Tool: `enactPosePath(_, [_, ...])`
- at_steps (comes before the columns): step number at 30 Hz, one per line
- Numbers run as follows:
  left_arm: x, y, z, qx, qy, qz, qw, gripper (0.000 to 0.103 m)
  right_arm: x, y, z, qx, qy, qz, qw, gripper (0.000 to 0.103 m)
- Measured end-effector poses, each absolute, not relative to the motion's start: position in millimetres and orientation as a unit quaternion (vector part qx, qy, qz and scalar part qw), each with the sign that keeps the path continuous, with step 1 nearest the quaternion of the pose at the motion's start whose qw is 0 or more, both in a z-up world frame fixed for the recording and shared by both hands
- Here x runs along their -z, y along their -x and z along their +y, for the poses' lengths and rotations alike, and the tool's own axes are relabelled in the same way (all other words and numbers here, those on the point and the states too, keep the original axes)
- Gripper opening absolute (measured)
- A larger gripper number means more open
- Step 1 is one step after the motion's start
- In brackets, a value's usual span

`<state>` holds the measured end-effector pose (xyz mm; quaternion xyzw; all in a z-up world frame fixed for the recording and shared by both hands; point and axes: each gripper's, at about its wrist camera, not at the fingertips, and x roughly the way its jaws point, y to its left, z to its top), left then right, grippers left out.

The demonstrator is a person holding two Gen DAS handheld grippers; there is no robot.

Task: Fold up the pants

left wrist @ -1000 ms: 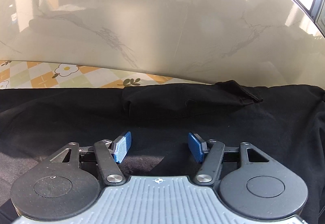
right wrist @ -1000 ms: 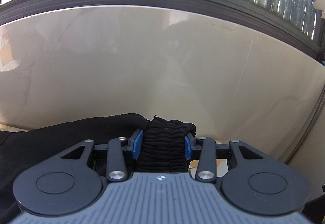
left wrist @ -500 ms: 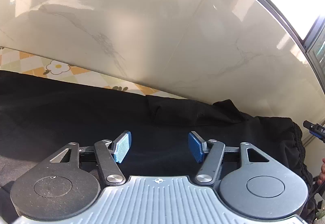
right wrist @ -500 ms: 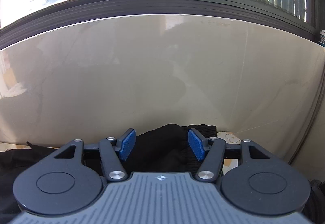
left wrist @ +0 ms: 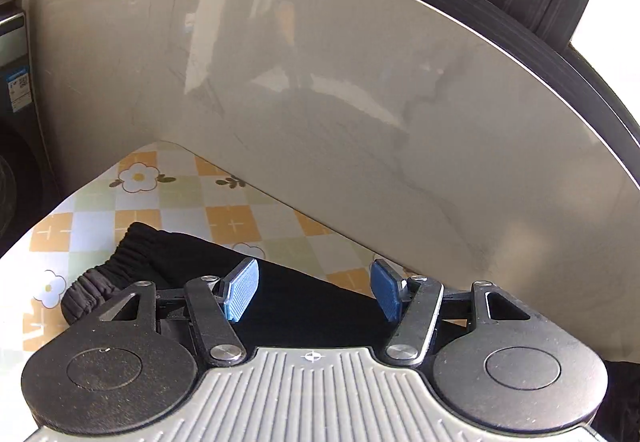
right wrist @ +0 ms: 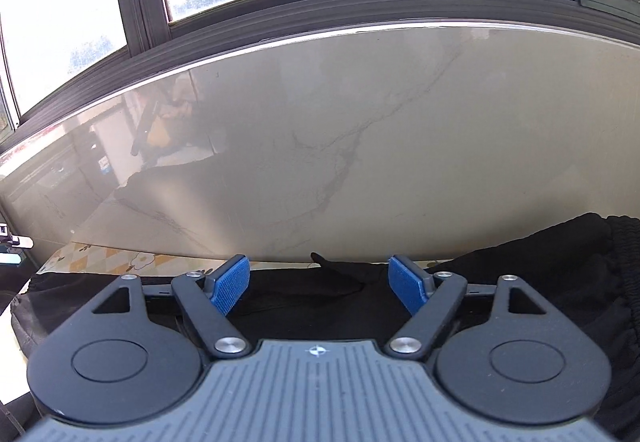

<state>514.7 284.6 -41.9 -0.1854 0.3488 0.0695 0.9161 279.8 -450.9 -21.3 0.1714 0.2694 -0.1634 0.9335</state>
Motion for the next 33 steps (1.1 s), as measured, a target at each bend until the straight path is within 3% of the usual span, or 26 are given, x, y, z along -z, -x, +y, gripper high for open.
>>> enactPosePath(2, [53, -520, 318, -0.096, 0.207, 0.357, 0.906, 0.063, 26, -292, -440, 0.156, -0.171, 0.279, 0.932, 0.080])
enactPosePath(4, [68, -531, 348, -0.122, 0.228, 0.361, 0.896, 0.053, 31, -305, -426, 0.147, -0.175, 0.288, 0.930, 0.080])
enactPosePath(7, [87, -534, 373, -0.150, 0.230, 0.362, 0.891, 0.050, 37, -324, -404, 0.131, -0.169, 0.303, 0.929, 0.081])
enactPosePath(26, [133, -553, 371, -0.167, 0.098, 0.395, 0.898, 0.052, 43, -340, -357, 0.087, -0.156, 0.334, 0.925, 0.081])
enactPosePath(30, [132, -552, 354, -0.163, 0.030, 0.377, 0.911, 0.032, 44, -342, -354, 0.082, -0.159, 0.337, 0.924, 0.081])
enactPosePath(33, [119, -555, 352, -0.167, 0.026, 0.348, 0.922, 0.029, 44, -344, -353, 0.085, -0.159, 0.337, 0.924, 0.081])
